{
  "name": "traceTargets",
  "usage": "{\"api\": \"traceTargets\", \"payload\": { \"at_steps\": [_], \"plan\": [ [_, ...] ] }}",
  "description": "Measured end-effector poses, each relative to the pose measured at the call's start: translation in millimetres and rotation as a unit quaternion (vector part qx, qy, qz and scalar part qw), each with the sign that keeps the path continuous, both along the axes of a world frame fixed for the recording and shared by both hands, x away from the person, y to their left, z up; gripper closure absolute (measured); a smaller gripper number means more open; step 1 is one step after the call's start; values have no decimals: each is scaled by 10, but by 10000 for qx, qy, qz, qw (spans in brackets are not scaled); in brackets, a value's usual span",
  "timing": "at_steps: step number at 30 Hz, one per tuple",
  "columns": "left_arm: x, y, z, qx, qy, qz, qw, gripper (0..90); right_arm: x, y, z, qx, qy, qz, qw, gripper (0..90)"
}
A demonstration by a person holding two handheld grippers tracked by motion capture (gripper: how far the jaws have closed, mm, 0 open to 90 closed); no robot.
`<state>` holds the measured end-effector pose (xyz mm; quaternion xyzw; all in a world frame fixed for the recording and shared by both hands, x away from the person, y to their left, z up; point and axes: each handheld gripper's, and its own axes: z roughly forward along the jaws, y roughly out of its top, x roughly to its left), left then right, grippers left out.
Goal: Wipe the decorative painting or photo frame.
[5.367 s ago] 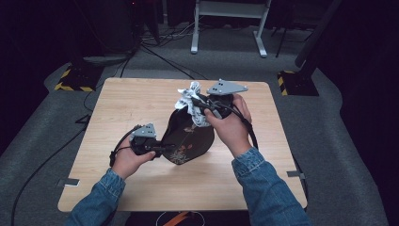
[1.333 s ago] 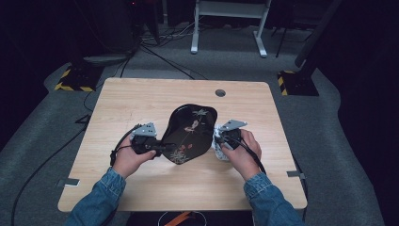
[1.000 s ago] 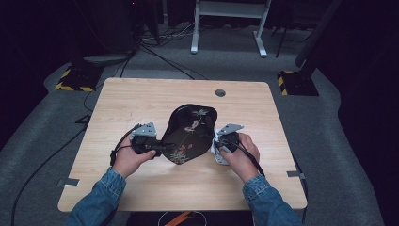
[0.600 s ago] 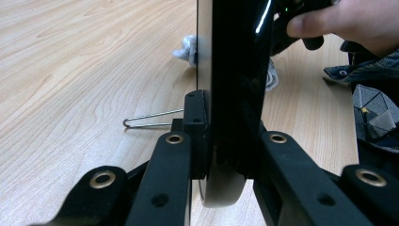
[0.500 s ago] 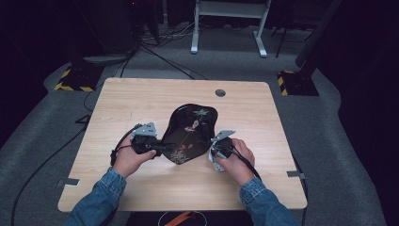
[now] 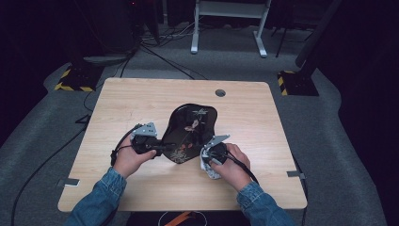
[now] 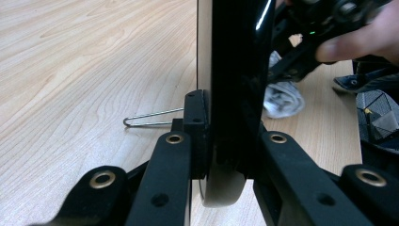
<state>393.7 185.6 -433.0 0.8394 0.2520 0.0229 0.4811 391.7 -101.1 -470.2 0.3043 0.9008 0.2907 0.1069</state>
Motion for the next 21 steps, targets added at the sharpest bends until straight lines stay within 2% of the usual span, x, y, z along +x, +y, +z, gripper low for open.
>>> {"api": "traceTargets", "payload": {
  "at_steps": [2,5,9,11,14,16,21],
  "plan": [
    [-4,0,2,-2,12,2,10000,801,-65,-17,63,226,-7,39,9997,781],
    [-8,15,16,-60,42,-12,10000,786,-120,-78,140,421,-62,37,9991,781],
    [-32,40,76,-167,-21,27,9999,734,-163,-197,240,693,-187,-61,9974,781],
    [-47,53,104,-192,-58,51,9998,679,-182,-277,306,856,-255,-140,9959,780],
    [-60,71,127,-194,-89,156,9997,585,-193,-374,393,971,-359,-232,9944,781],
    [-61,82,130,-148,-168,244,9995,484,-194,-448,463,1066,-446,-311,9928,780],
    [-83,128,135,-102,-175,349,9992,426,-171,-650,618,1275,-637,-540,9883,780]
  ]
}}
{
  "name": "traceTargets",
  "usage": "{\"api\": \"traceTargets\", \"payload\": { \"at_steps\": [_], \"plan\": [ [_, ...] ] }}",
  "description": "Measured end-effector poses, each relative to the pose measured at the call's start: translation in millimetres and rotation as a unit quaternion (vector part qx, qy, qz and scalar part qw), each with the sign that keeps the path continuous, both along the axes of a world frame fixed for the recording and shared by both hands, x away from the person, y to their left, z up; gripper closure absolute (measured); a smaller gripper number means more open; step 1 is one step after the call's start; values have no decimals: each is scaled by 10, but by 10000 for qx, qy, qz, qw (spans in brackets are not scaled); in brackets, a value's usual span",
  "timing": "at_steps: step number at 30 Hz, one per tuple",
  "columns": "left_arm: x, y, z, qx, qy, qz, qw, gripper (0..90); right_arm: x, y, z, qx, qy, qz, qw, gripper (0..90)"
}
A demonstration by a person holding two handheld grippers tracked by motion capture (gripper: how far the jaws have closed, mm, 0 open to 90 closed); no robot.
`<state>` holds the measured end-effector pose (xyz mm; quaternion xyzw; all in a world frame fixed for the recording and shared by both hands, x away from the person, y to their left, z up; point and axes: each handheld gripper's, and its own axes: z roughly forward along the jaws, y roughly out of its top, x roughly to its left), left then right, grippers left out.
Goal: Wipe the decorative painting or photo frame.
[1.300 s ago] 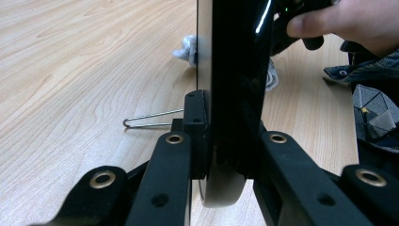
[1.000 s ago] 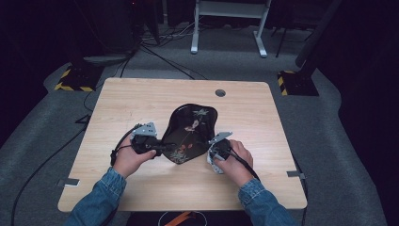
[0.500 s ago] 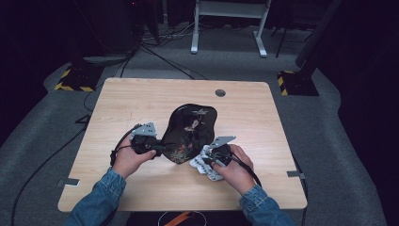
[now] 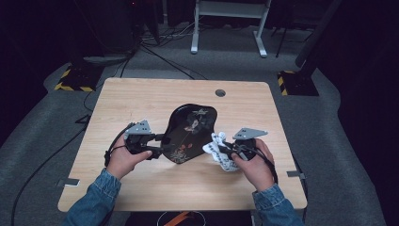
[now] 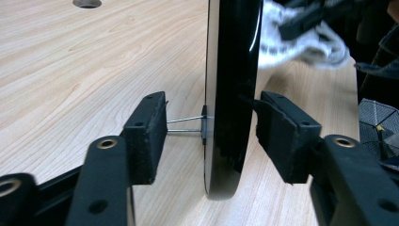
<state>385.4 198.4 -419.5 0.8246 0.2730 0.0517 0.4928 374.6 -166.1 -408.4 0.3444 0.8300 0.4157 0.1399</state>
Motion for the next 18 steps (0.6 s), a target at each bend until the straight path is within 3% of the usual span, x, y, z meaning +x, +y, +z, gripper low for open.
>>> {"api": "traceTargets", "payload": {
  "at_steps": [9,10,18],
  "plan": [
    [-49,76,-9,53,-16,122,9999,371,132,-376,64,207,-114,-597,9979,775],
    [-56,106,-17,59,-6,168,9998,367,167,-452,51,199,-94,-756,9969,773],
    [-66,178,-61,225,119,234,9994,332,354,-727,-44,183,-143,-1249,9919,766]
  ]
}}
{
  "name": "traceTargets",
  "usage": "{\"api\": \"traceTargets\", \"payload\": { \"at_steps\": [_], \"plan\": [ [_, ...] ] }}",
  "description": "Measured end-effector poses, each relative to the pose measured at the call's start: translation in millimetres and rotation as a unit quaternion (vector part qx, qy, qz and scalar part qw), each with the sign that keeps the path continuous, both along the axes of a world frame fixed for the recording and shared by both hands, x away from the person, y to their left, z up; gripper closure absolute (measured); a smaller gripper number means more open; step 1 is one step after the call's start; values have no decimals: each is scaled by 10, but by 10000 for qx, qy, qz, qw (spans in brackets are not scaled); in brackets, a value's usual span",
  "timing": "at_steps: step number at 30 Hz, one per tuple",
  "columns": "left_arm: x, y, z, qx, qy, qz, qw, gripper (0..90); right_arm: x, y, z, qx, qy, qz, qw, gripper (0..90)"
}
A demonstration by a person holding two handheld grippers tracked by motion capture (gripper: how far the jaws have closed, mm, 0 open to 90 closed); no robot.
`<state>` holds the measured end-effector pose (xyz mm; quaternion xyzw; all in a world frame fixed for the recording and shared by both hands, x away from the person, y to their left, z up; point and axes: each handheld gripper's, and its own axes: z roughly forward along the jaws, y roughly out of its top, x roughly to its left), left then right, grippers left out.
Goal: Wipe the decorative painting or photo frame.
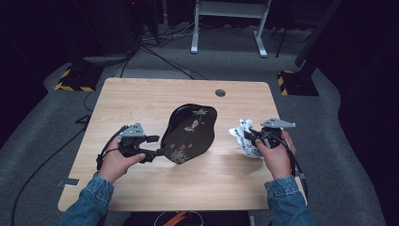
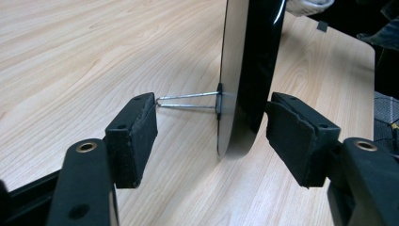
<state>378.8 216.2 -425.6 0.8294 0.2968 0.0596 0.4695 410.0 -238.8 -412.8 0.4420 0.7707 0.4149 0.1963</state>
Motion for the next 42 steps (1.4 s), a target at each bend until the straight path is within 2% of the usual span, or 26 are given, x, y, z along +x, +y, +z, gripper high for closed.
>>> {"api": "traceTargets", "payload": {
  "at_steps": [2,7,11,15,18,20,24,28,29,31,32,34,37,42],
  "plan": [
    [-8,7,-8,-5,11,23,10000,310,34,-36,-31,-9,1,-78,10000,765],
    [-25,33,-42,144,-21,-30,9999,274,182,-88,-233,-227,61,-228,9995,752],
    [-47,22,-61,230,136,-86,9996,278,267,-68,-399,-395,140,-259,9988,736],
    [-57,12,-73,246,167,-99,9995,278,315,-62,-489,-505,202,-236,9982,710],
    [-64,17,-71,219,154,-59,9996,282,349,-64,-563,-510,249,-202,9982,602],
    [-75,12,-74,150,274,-62,9995,317,350,-56,-578,-392,292,-225,9986,528],
    [-89,-20,-83,74,263,-2,9996,273,302,-12,-492,-227,169,-189,9994,471],
    [-114,-60,-61,69,178,-22,9998,259,227,109,-325,34,-64,95,9999,457],
    [-121,-72,-58,69,165,3,9998,266,197,171,-268,152,-78,205,9996,452],
    [-134,-89,-48,45,101,38,9999,270,182,210,-238,192,-96,280,9994,450],
    [-143,-97,-43,-11,109,44,9999,284,150,302,-174,234,-162,462,9985,446],
    [-163,-109,-30,-49,59,6,10000,383,123,406,-118,264,-223,665,9972,439],
    [-187,-130,-16,-183,12,92,9998,377,96,549,-56,334,-267,918,9949,432],
    [-214,-152,-24,-165,-18,171,9997,434,110,707,-17,423,-255,1164,9920,420]
  ]
}}
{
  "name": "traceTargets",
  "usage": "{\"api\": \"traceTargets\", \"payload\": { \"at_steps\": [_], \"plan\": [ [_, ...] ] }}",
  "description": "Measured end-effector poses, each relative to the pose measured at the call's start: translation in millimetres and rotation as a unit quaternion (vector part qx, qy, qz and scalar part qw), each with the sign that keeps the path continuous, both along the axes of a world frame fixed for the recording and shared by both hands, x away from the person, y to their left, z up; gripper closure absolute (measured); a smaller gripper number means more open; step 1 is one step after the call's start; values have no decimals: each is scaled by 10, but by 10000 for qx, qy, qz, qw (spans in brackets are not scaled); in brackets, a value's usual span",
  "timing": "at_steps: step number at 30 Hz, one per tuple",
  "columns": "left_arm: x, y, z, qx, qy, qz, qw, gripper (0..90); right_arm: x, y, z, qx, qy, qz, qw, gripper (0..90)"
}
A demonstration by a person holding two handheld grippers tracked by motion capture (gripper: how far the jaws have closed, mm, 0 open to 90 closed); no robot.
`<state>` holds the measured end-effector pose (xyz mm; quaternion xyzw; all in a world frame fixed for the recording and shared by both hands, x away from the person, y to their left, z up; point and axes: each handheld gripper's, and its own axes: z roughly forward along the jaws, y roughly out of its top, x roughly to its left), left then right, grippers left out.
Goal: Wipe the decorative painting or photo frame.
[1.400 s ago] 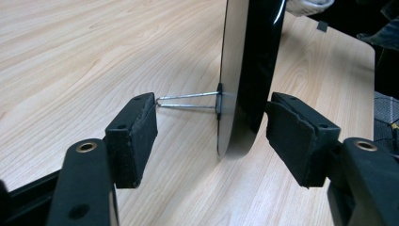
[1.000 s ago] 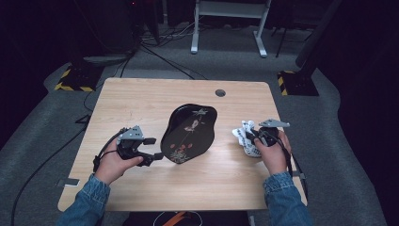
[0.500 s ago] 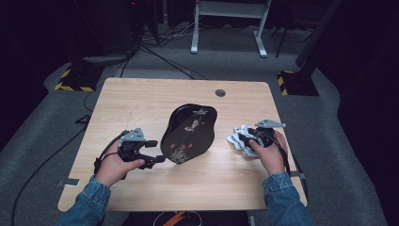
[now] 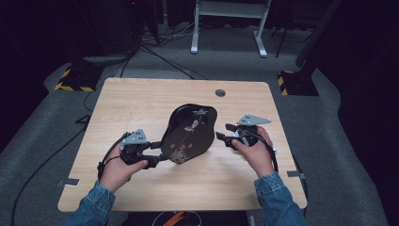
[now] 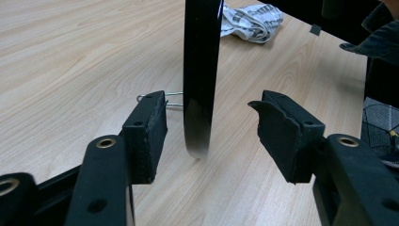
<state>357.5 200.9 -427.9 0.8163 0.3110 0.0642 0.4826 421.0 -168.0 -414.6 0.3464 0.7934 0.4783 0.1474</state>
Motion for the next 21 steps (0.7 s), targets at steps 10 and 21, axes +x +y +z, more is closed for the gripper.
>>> {"api": "traceTargets", "payload": {
  "at_steps": [10,21],
  "plan": [
    [-25,-15,-61,21,171,261,9995,557,87,207,-18,48,40,243,9997,410],
    [-33,-105,-126,52,177,421,9989,649,167,335,-86,74,111,452,9989,388]
  ]
}}
